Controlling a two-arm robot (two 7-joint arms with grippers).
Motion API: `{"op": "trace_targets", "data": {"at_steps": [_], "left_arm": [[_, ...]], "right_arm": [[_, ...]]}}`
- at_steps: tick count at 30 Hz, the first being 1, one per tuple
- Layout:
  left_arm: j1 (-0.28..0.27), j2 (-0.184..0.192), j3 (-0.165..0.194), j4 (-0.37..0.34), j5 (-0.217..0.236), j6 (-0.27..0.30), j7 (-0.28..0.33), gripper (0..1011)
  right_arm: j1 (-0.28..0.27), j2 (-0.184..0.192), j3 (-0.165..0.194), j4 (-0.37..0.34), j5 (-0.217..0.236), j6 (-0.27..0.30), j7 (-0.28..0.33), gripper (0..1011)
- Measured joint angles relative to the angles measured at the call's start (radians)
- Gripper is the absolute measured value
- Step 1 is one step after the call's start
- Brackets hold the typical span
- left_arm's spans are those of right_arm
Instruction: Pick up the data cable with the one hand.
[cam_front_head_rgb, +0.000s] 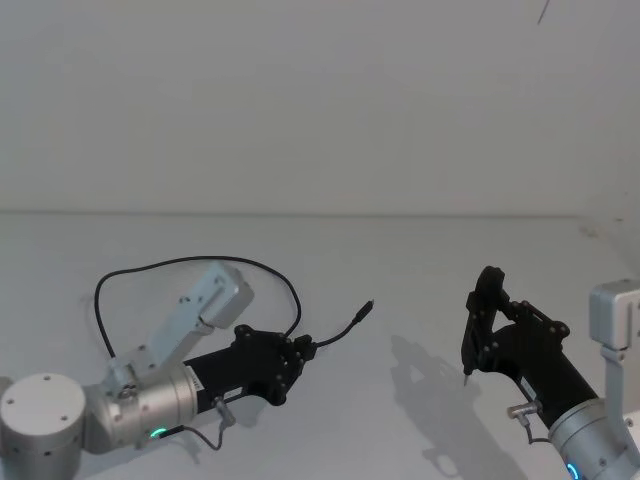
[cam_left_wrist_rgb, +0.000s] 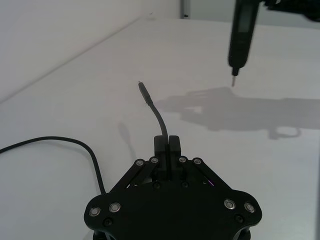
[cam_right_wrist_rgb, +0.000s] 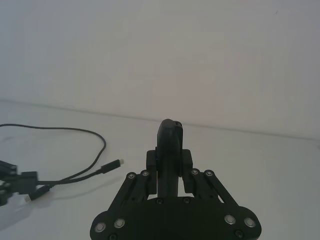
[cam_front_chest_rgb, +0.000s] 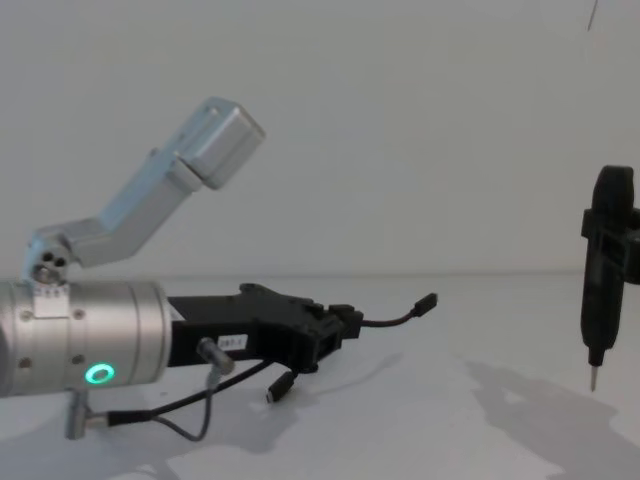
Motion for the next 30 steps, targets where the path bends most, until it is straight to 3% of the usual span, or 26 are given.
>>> {"op": "trace_targets", "data": {"at_steps": [7, 13, 24, 30], "left_arm": [[0.035, 0.051, -0.019, -0.079, -0.036, 0.020, -0.027, 40], [0.050, 0.074, -0.028, -0.112, -0.052, 0.029, -0.039, 40], [0.067, 0.099, -0.037, -0.151, -0.070, 0.039, -0.052, 40], [0.072, 0.106, -0.039, -0.161, -0.074, 0.041, -0.056, 40]], "right_arm": [[0.000, -0.001, 0.000, 0.000, 0.000, 0.000, 0.000, 279], [0.004, -0.008, 0.003, -0.004, 0.009, 0.013, 0.002, 279], [0.044, -0.057, 0.015, -0.019, 0.083, 0.097, 0.013, 279], [0.097, -0.110, 0.019, -0.015, 0.141, 0.168, 0.005, 279]]}}
